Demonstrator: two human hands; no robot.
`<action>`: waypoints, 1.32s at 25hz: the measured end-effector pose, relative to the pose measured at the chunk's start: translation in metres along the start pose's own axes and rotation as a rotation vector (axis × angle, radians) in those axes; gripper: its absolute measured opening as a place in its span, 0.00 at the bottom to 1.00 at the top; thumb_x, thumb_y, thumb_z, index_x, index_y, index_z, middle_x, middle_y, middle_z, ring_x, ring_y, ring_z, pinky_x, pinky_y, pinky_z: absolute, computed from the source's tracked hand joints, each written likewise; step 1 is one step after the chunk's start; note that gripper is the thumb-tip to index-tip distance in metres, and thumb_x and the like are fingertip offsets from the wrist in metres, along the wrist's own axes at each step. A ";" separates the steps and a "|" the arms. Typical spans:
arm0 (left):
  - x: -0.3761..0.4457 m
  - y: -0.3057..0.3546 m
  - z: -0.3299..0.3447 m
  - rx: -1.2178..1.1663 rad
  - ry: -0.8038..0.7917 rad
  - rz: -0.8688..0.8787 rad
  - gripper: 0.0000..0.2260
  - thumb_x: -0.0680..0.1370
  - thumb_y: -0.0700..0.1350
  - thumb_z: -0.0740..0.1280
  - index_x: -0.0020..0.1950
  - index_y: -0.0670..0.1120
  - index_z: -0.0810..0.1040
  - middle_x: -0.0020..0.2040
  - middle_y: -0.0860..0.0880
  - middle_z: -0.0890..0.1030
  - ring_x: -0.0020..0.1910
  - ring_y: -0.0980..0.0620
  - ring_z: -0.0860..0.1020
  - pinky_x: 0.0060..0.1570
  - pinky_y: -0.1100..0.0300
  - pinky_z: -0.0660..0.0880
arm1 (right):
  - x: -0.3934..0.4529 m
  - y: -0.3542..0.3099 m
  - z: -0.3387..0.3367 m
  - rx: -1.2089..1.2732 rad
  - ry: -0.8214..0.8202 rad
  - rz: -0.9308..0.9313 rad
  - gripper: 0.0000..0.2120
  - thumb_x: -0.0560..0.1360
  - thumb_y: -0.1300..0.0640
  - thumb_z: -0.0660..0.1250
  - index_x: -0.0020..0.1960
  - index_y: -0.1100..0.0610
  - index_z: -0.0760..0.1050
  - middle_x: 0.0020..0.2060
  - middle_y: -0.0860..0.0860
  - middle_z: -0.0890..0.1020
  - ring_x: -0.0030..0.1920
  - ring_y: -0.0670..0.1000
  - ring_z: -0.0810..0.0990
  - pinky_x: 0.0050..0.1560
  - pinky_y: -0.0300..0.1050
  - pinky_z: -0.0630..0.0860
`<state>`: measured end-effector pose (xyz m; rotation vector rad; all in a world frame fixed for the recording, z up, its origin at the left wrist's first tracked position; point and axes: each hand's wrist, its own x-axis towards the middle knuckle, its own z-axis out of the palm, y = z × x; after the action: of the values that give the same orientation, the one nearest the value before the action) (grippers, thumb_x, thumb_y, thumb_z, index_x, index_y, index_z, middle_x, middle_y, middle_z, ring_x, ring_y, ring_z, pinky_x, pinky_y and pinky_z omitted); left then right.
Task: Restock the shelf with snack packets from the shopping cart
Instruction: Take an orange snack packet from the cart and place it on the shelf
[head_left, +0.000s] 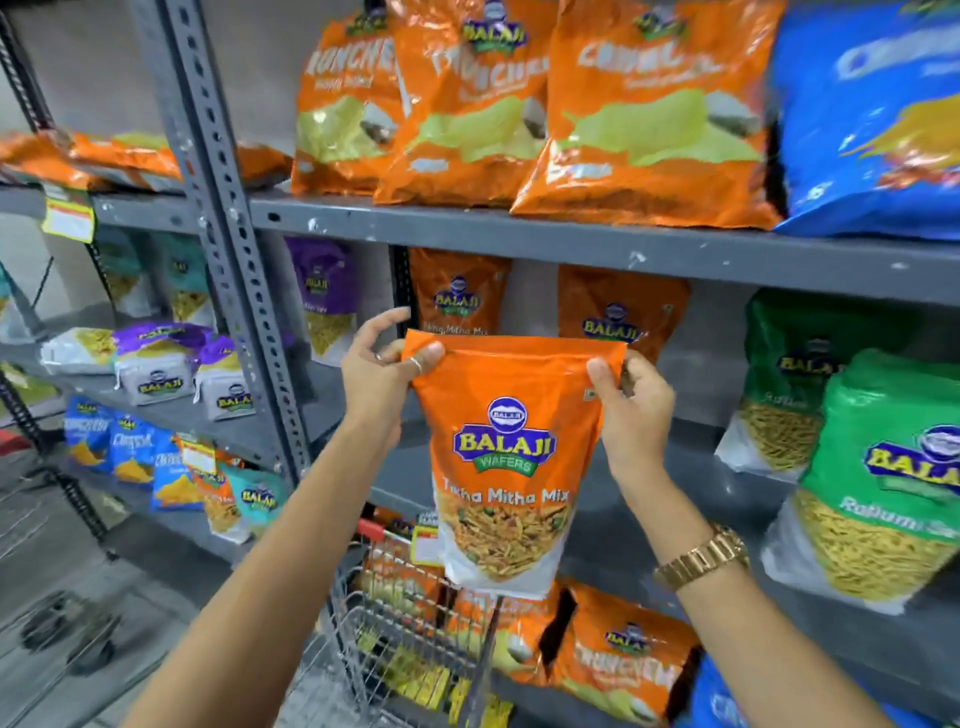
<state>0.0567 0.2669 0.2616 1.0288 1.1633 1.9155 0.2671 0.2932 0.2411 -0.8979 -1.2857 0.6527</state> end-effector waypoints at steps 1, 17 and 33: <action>0.001 -0.001 0.017 -0.006 -0.006 -0.004 0.18 0.67 0.32 0.71 0.50 0.50 0.74 0.27 0.54 0.81 0.28 0.59 0.78 0.26 0.66 0.76 | 0.010 0.000 -0.011 0.002 0.018 0.000 0.06 0.75 0.58 0.64 0.40 0.58 0.74 0.35 0.55 0.79 0.36 0.48 0.77 0.38 0.44 0.76; 0.022 -0.060 0.182 -0.025 -0.043 -0.219 0.25 0.65 0.37 0.74 0.61 0.42 0.73 0.57 0.39 0.79 0.54 0.42 0.79 0.55 0.46 0.78 | 0.087 0.049 -0.109 -0.167 0.360 0.098 0.12 0.74 0.55 0.65 0.53 0.63 0.76 0.47 0.62 0.82 0.47 0.60 0.79 0.53 0.57 0.75; 0.001 -0.071 0.033 0.295 0.005 -0.130 0.07 0.68 0.36 0.73 0.44 0.44 0.79 0.34 0.47 0.78 0.32 0.57 0.78 0.39 0.62 0.74 | -0.030 0.092 -0.003 -0.486 -0.033 -0.327 0.14 0.75 0.60 0.61 0.60 0.61 0.71 0.61 0.60 0.76 0.62 0.51 0.68 0.61 0.41 0.66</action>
<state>0.0941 0.3080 0.2068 1.0714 1.5093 1.6795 0.2705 0.3154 0.1473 -1.0355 -1.6116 0.0934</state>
